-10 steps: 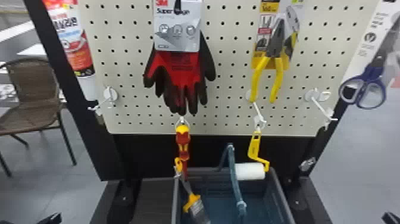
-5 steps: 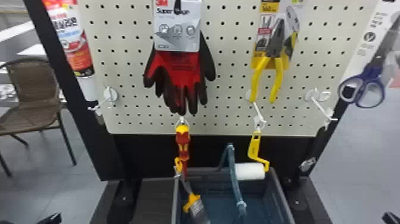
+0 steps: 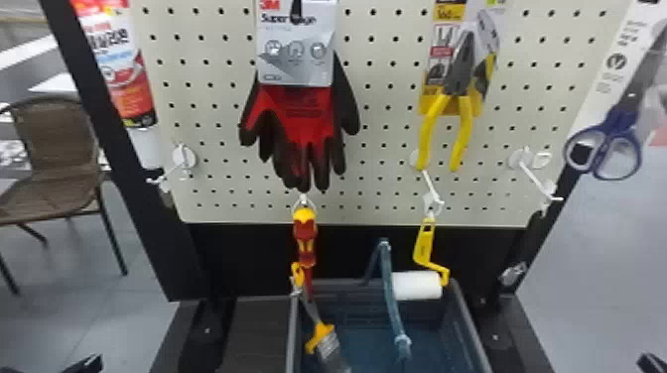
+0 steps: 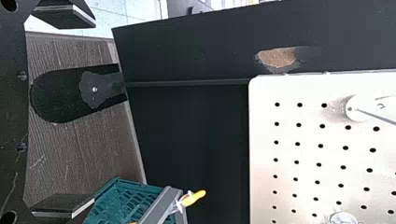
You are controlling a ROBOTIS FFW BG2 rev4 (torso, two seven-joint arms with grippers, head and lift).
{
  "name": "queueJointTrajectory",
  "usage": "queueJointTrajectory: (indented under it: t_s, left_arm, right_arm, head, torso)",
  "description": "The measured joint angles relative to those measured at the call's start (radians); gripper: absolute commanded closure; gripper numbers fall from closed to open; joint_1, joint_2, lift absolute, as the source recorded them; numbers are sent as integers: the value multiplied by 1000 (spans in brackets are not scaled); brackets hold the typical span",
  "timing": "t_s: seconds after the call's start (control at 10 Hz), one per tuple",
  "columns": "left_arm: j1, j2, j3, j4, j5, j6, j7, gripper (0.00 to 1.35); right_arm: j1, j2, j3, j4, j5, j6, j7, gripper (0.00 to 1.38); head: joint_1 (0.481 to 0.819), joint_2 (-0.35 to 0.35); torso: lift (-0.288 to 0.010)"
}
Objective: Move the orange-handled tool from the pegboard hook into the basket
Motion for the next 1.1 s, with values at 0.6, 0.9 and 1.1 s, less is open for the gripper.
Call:
queueJointTrajectory:
  t_s: [0.6,0.9,1.1]
  left_arm:
    - [0,0,0,0,0,0,0,-2]
    - [0,0,0,0,0,0,0,-2]
    - [0,0,0,0,0,0,0,-2]
  right_arm:
    - [0,0,0,0,0,0,0,-2]
    - [0,0,0,0,0,0,0,-2]
    - [0,0,0,0,0,0,0,-2]
  head:
    - [549,0]
    - [549,0]
    - [549,0]
  torso:
    - [-100]
    - [-100]
    - [-100]
